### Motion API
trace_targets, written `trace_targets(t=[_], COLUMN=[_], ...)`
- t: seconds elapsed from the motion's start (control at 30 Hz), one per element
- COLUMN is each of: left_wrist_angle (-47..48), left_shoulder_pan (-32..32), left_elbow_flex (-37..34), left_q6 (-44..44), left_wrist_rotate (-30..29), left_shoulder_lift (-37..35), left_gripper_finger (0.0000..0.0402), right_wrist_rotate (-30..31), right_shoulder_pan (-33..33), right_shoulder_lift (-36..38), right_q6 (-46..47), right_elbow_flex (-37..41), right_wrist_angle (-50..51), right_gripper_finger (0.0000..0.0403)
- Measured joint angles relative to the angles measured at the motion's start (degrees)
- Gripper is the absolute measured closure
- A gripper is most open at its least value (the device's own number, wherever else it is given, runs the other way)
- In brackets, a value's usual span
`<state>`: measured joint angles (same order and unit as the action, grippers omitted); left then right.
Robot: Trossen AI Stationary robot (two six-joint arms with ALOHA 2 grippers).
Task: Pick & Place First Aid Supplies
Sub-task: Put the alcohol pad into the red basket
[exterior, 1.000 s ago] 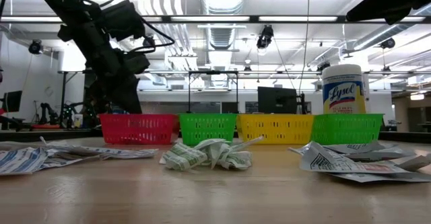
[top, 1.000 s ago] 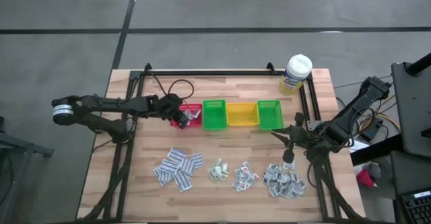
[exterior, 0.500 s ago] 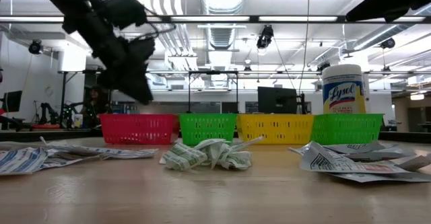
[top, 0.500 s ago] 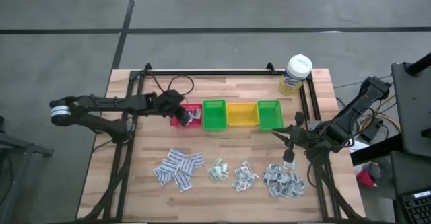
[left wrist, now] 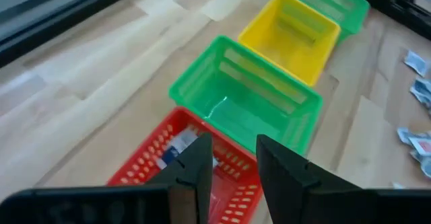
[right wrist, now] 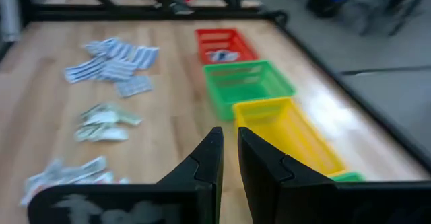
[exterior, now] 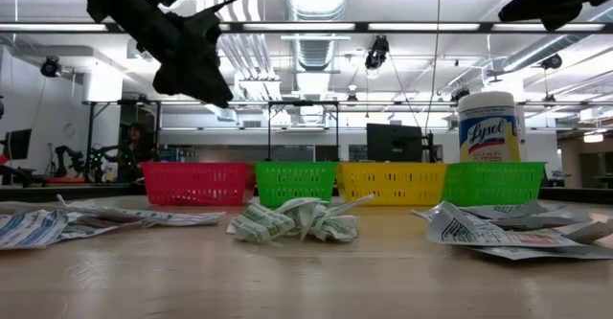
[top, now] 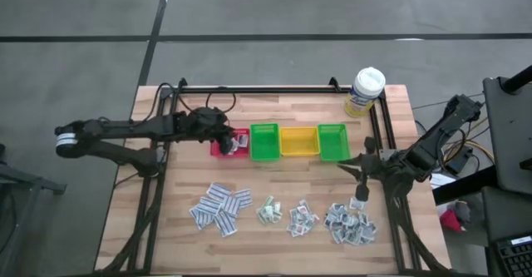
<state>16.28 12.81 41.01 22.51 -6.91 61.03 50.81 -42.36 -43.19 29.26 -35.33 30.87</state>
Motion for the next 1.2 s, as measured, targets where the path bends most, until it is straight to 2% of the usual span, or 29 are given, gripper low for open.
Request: trace_targets(t=[0.17, 0.37, 0.47, 0.77, 1.07, 1.2], left_wrist_angle=[-1.97, -5.32, -5.55, -5.55, -5.57, -7.12], left_shoulder_pan=[-4.11, -10.23, -13.02, -16.7, -16.74, -16.71], left_elbow_flex=[-0.02, -0.02, -0.02, -0.04, -0.07, -0.75], left_q6=[-0.08, -2.33, -2.81, -3.26, -12.51, -14.18], left_wrist_rotate=[0.01, 0.03, 0.01, -0.47, -1.32, -3.16], left_shoulder_lift=[0.23, 0.33, 0.38, 0.38, 0.38, 0.3], left_gripper_finger=[0.0293, 0.0293, 0.0293, 0.0293, 0.0293, 0.0293], right_wrist_rotate=[-12.36, -29.79, -34.72, -35.82, -36.1, -39.19], right_shoulder_pan=[3.44, 6.04, 5.99, 5.98, 5.96, 6.01], right_shoulder_lift=[1.61, -0.06, -1.13, -5.85, -10.35, -11.05], right_q6=[-1.46, -4.64, -4.45, 0.37, 0.78, 0.81], right_elbow_flex=[0.0, 1.92, 3.44, 5.25, 4.79, 4.78], right_wrist_angle=[-1.0, -7.61, -9.93, -11.15, -16.48, -16.75], right_gripper_finger=[0.036, 0.036, 0.036, 0.036, 0.036, 0.036])
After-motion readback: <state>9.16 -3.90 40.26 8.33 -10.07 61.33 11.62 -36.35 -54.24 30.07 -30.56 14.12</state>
